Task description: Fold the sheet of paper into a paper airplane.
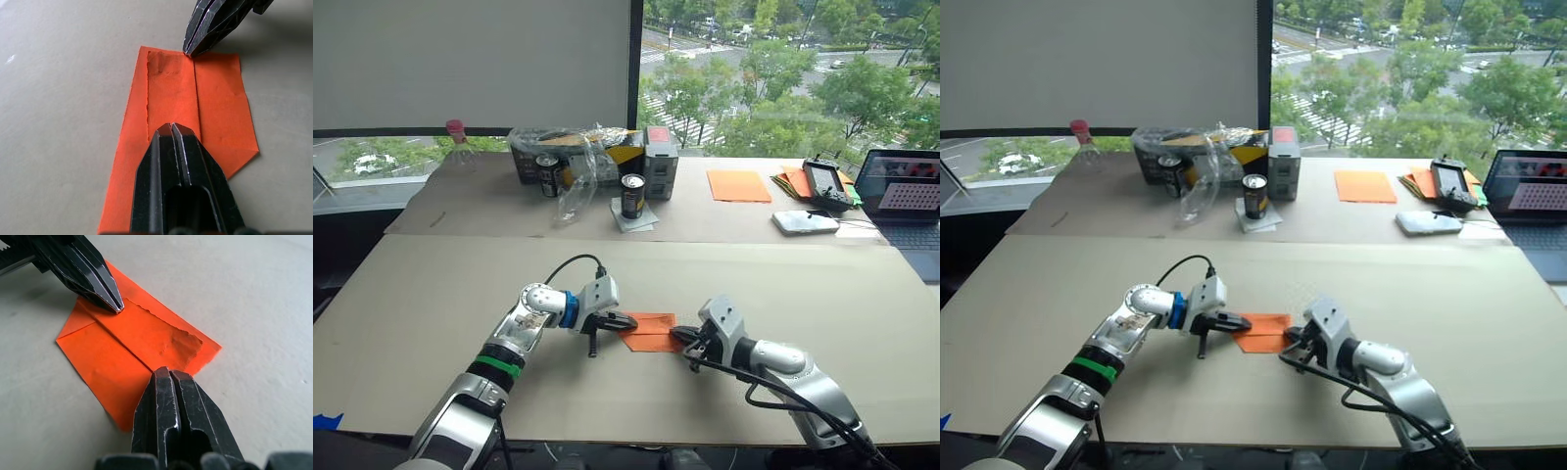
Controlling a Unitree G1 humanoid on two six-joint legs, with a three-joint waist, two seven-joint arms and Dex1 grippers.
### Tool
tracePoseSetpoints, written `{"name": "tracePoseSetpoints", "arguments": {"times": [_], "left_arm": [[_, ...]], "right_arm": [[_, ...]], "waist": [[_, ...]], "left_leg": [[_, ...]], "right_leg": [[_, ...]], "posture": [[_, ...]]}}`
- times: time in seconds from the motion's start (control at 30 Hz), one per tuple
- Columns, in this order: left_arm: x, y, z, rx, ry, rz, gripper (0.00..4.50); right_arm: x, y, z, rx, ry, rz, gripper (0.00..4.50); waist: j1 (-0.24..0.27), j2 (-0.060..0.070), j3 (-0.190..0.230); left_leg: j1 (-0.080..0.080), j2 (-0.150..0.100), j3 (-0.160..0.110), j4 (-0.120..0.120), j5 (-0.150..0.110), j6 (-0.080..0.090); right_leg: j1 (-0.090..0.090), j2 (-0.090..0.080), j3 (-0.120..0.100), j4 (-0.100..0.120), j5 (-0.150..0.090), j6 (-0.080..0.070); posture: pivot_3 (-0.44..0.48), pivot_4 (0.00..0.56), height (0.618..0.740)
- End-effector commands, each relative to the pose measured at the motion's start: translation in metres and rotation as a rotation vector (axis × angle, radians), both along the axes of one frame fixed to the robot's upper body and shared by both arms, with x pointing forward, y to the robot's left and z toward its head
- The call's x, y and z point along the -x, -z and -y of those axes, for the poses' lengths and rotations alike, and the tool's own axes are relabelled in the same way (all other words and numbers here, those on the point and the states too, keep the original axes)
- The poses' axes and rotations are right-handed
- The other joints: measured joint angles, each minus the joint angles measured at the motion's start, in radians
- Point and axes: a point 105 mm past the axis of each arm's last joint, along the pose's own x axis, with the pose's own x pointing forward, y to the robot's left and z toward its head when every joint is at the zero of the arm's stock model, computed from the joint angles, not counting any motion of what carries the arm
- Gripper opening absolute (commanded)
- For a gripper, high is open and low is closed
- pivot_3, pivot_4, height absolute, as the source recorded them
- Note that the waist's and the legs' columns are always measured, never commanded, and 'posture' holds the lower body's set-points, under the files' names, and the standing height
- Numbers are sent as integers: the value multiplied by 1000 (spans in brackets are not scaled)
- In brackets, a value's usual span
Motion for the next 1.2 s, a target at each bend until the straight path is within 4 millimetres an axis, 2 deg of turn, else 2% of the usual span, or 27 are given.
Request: {"name": "tracePoseSetpoints", "arguments": {"times": [0.03, 0.1, 0.23, 0.37, 0.6, 0.7, 0.87, 1.1, 1.2], "left_arm": [[4, 18, -5, -65, -1, -44, 0], [5, 18, -5, -65, 2, -45, 0], [5, 18, -5, -64, 1, -45, 0], [5, 18, -5, -63, -3, -46, 0], [10, 18, -5, -34, -21, -63, 0], [15, 11, -3, 22, -20, -83, 0], [17, 12, -6, -4, -19, -63, 0], [11, 30, -35, -77, -128, -79, 0], [15, 42, -53, -120, -156, -92, 0]], "right_arm": [[-4, -5, 8, 60, 15, 90, 32], [-7, -27, -4, -8, -4, 192, 32], [-11, -58, -18, -68, -33, 343, 32], [-11, -44, -34, -44, -88, 312, 32], [-14, -15, -45, -63, -49, 185, 32], [-11, -2, -47, -60, -45, 112, 32], [-10, 3, -50, -55, -57, 75, 32], [-10, 6, -50, -54, -62, 51, 32], [-10, 7, -51, -53, -65, 46, 32]], "waist": [[0, 0, 0], [-1, 0, 0], [-2, 0, 0], [-1, 0, 0], [-2, 0, 0], [-3, 1, 0], [-4, 1, 0], [-8, 1, 0], [-9, 2, -1]], "left_leg": [[0, 0, 0, 0, 0, 0], [0, 0, 0, 0, 0, 0], [-1, 0, 0, 0, 0, 0], [-1, 0, 0, 0, 0, 0], [-1, 0, 0, 0, 0, 1], [-1, 0, 0, -1, 0, 1], [-1, 0, 0, -1, 0, 1], [0, 1, 0, -1, -1, 1], [1, 1, 0, -1, -1, 1]], "right_leg": [[0, 0, 0, 0, 0, 0], [-1, 0, 0, 0, 0, 0], [-1, 0, 0, 0, 0, 0], [-1, 0, 0, 0, 0, 0], [-2, 0, 0, 0, 1, -2], [-2, 0, 0, 0, 1, -3], [-2, 0, 0, 0, 1, -2], [-1, 1, 0, 1, 1, -2], [-1, 1, 0, 1, 0, 0]], "posture": [[0, 150, 730], [0, 150, 730], [0, 150, 730], [0, 150, 730], [0, 150, 730], [0, 150, 730], [0, 150, 730], [0, 150, 730], [0, 150, 730]]}}
